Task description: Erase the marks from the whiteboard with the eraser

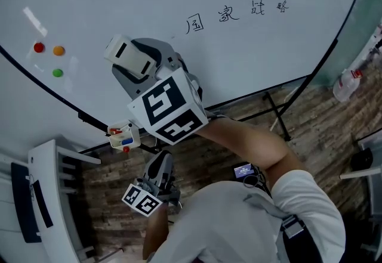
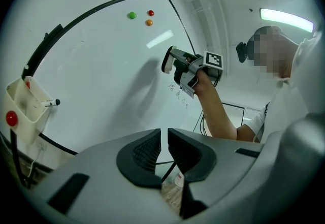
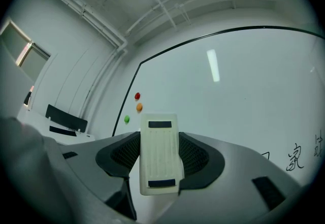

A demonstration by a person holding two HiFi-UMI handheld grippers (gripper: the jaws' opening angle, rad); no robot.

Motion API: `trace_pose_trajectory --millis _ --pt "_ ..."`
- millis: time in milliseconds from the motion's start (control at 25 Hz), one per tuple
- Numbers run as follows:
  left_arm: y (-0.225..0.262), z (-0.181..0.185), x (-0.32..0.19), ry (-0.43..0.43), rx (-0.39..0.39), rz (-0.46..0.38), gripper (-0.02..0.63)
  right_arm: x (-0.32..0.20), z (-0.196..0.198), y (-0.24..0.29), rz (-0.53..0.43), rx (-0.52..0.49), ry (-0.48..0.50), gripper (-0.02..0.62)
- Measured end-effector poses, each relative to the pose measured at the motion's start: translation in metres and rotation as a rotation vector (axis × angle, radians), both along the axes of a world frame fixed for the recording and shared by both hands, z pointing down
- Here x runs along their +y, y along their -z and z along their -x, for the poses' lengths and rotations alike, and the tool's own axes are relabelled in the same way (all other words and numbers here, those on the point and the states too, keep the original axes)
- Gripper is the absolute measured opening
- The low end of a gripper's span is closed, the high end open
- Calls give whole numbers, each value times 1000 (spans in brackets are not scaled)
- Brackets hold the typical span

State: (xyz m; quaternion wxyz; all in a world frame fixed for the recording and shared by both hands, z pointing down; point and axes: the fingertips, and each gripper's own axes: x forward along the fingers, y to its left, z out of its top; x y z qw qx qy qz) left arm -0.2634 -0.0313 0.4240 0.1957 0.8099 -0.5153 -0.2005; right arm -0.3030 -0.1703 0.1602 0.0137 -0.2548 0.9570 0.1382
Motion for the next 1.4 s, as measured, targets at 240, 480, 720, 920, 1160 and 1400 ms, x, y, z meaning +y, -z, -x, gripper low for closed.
trace_pose_trajectory --millis 240,480,720,920,1160,1400 --pt "0 -9 -6 11 2 5 32 0 -23 -12 -30 34 -6 253" --pt "4 -26 -20 -7 -5 -1 32 -12 -63 -22 -41 58 -45 253" --pt "15 -43 -38 -31 -18 -20 32 -32 -113 -27 -38 42 -100 255" --pt "16 -59 -54 -48 -25 -17 32 -53 -158 -35 -30 45 -166 255" --pt "21 -88 -74 -91 -37 -19 32 -74 -213 -36 -21 36 -235 255" --pt "29 -109 -91 -120 -49 -30 32 -93 -260 -43 -17 47 -304 255"
